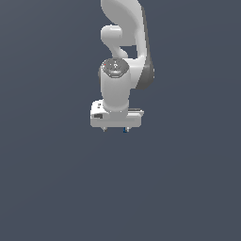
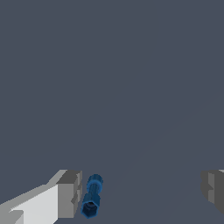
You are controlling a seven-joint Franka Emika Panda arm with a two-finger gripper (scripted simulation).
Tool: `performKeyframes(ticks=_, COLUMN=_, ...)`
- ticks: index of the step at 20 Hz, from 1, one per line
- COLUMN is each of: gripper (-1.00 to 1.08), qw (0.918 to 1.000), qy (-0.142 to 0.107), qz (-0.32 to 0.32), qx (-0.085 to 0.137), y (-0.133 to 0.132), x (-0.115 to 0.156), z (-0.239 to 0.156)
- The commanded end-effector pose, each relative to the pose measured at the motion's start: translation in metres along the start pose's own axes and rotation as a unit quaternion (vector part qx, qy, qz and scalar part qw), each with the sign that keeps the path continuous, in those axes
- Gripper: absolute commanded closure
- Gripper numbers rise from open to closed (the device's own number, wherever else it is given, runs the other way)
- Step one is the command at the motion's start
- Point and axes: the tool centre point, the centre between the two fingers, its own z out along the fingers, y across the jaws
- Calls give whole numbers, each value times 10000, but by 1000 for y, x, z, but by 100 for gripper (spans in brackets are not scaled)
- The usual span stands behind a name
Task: Pick up the object and move it to a goal position.
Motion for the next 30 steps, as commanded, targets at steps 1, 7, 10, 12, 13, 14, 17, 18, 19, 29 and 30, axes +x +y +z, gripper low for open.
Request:
performKeyframes(ticks=1, gripper=-92, qw=10000, qy=-3, qz=-9, qx=4, y=-2, x=-2, z=2)
performKeyframes(ticks=7, gripper=-92, qw=10000, qy=7, qz=-55, qx=20, y=-10, x=-14, z=14)
performKeyframes(ticks=10, gripper=-92, qw=10000, qy=14, qz=-92, qx=33, y=-17, x=-25, z=23)
performKeyframes(ticks=12, gripper=-92, qw=9999, qy=19, qz=-121, qx=43, y=-22, x=-34, z=30)
performKeyframes(ticks=13, gripper=-92, qw=9999, qy=22, qz=-137, qx=48, y=-25, x=-39, z=34)
performKeyframes(ticks=14, gripper=-92, qw=9999, qy=25, qz=-153, qx=54, y=-28, x=-44, z=38)
performKeyframes(ticks=17, gripper=-92, qw=9998, qy=33, qz=-201, qx=70, y=-36, x=-60, z=49)
performKeyframes(ticks=18, gripper=-92, qw=9997, qy=36, qz=-215, qx=75, y=-38, x=-65, z=52)
performKeyframes(ticks=19, gripper=-92, qw=9997, qy=38, qz=-228, qx=79, y=-40, x=-69, z=55)
performKeyframes(ticks=29, gripper=-92, qw=9995, qy=50, qz=-298, qx=102, y=-51, x=-96, z=70)
performKeyframes(ticks=30, gripper=-92, qw=9995, qy=50, qz=-298, qx=102, y=-52, x=-96, z=70)
